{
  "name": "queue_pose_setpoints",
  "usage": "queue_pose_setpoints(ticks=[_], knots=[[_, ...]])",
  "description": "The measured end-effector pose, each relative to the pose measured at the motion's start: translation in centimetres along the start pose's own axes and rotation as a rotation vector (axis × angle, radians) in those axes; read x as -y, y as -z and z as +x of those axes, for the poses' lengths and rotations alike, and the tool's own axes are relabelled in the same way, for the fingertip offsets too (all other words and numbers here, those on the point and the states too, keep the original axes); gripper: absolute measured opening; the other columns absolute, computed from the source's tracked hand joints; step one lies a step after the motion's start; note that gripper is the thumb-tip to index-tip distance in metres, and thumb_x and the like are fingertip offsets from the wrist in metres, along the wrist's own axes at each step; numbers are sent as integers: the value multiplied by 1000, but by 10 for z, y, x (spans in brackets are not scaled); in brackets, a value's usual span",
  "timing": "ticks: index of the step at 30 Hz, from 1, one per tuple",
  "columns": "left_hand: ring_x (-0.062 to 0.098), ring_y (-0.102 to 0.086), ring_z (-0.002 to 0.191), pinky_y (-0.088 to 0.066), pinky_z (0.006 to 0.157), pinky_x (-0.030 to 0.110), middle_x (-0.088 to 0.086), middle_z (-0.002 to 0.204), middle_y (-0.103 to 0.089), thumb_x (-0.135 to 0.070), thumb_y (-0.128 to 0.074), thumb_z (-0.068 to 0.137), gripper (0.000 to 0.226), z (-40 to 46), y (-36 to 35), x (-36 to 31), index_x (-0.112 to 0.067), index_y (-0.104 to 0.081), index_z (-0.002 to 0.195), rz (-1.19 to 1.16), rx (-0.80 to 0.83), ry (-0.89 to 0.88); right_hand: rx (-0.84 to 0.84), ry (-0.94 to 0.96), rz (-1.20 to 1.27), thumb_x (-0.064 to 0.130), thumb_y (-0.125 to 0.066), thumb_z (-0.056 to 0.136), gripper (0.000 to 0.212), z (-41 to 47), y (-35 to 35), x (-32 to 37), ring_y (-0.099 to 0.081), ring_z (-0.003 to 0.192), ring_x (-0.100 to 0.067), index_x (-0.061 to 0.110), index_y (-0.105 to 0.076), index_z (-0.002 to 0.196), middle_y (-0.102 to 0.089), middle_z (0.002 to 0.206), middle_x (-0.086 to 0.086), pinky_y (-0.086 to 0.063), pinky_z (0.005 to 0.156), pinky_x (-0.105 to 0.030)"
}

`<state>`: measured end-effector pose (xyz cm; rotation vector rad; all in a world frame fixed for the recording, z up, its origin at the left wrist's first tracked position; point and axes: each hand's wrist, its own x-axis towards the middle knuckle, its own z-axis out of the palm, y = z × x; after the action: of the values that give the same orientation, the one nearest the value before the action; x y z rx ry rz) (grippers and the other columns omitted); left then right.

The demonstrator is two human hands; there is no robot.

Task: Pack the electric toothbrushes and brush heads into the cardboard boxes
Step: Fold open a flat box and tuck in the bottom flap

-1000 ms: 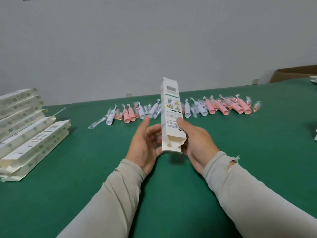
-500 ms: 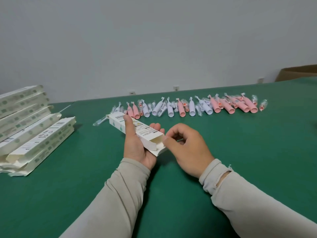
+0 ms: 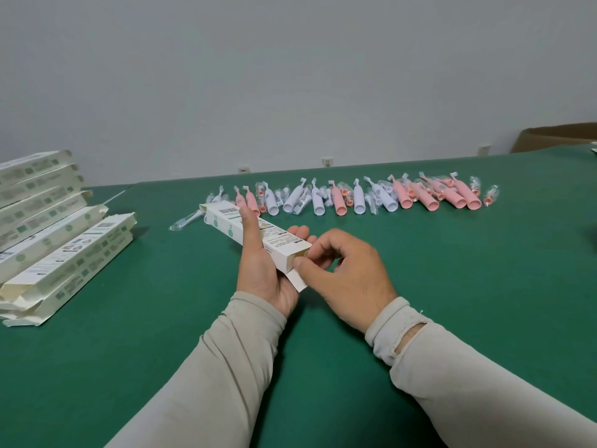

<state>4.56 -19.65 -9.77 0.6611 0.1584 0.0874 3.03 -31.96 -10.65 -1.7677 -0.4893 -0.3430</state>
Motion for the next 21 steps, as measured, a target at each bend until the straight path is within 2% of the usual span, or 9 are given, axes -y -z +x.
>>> queue_pose_setpoints(ticks=[3,6,8,10,13,14,16,19,21], knots=[[28,-67,66,-58,65,48,10,89,-58,-78,-59,76,89,-1,1,-1,-7,-50,128,-19,31,52,84,21,-36,45,-72,70,20,2,4,-1,-59,71,-4,28,-65,78,-68,83,13,-40,63,-12],[29,-65,70,-60,76,48,12,93,-57,-80,-57,76,90,-1,5,-7,-1,-52,120,-41,-4,71,306,106,-127,49,-67,73,31,2,11,1,-59,97,-3,31,-64,98,-63,102,13,-41,79,-12],[28,-66,67,-58,81,46,12,89,-59,-78,-56,78,90,-1,7,-11,1,-51,120,-58,-48,46,350,167,-231,44,-66,75,37,2,13,1,-57,104,-3,31,-59,109,-61,108,16,-43,88,-16],[28,-67,72,-56,87,47,12,89,-60,-76,-56,80,92,-2,5,-10,4,-49,126,-65,-62,30,297,217,-285,33,-68,81,33,2,13,3,-57,103,-2,30,-55,112,-59,108,23,-46,89,-22],[33,-66,105,-52,97,54,19,122,-57,-72,-60,82,94,-5,0,-8,-4,-39,143,-85,-38,31,182,297,-290,26,-69,86,30,4,14,5,-57,95,1,38,-54,109,-56,104,30,-45,84,-17],[33,-65,104,-55,92,54,19,122,-56,-71,-61,82,94,-5,-2,-8,-7,-37,146,-98,-27,24,148,319,-288,25,-69,86,27,4,15,4,-58,92,-1,38,-56,106,-56,103,28,-46,82,-18],[30,-62,87,-59,74,49,13,103,-52,-70,-60,83,90,-5,-2,-8,-12,-35,146,-114,-23,4,105,344,-261,21,-70,87,15,4,15,3,-60,88,-3,29,-64,99,-57,101,24,-47,79,-20],[30,-54,91,-59,74,51,10,95,-47,-71,-59,83,86,-3,-1,-7,-17,-36,147,-91,-26,3,94,339,-243,19,-70,89,9,5,14,0,-61,89,-1,23,-72,96,-60,101,15,-48,81,-21],[27,-55,83,-59,70,46,10,90,-48,-70,-60,84,85,-3,-1,-7,-19,-36,147,-91,-11,13,95,346,-246,16,-70,90,9,6,14,-1,-60,93,3,21,-73,97,-61,100,13,-45,82,-16]])
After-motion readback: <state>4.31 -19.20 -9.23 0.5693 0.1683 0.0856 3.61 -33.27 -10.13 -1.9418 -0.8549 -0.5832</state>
